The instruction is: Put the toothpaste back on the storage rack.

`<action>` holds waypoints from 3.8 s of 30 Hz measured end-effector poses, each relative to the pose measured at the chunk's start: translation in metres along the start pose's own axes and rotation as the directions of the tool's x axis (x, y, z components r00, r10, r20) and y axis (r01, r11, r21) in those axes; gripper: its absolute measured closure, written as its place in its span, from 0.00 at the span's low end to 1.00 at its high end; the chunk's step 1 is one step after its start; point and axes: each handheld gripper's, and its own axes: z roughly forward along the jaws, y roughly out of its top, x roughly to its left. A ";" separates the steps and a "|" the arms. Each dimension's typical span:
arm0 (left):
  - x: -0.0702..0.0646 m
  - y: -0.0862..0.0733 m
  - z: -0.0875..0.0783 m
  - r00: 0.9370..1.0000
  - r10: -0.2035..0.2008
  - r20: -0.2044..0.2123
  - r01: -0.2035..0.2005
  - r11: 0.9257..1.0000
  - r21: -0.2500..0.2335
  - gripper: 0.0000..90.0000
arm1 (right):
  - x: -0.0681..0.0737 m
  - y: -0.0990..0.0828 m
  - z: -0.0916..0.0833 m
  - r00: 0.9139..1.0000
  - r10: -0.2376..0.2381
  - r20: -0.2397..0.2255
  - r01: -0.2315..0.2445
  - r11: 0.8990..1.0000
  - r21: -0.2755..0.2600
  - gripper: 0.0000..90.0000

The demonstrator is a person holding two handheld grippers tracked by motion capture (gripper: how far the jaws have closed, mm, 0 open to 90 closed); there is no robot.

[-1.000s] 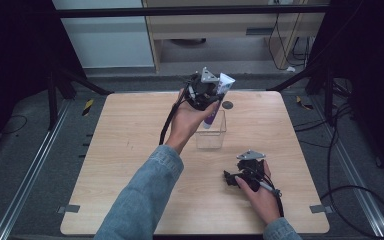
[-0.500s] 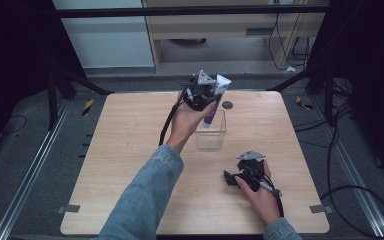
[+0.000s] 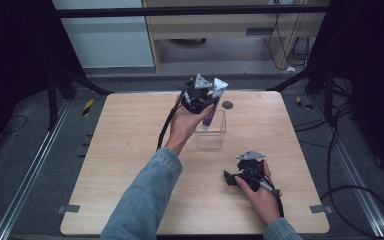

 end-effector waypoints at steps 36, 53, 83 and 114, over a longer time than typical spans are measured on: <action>0.004 -0.028 0.012 1.000 -0.006 -0.002 0.006 0.999 0.039 0.87 | 0.000 0.001 0.001 1.000 0.001 -0.003 -0.001 1.000 0.000 0.00; 0.002 -0.031 0.013 1.000 0.013 -0.007 -0.012 0.995 0.099 0.87 | 0.000 0.001 0.001 1.000 -0.005 -0.001 0.005 1.000 0.001 0.00; -0.002 -0.045 0.026 1.000 0.021 0.007 -0.022 0.988 0.155 0.87 | 0.002 0.002 0.001 1.000 0.023 -0.008 -0.023 1.000 0.006 0.00; -0.002 -0.042 0.032 1.000 -0.026 0.002 0.026 0.984 0.177 0.86 | 0.002 0.002 0.001 1.000 0.023 -0.008 -0.023 1.000 0.006 0.00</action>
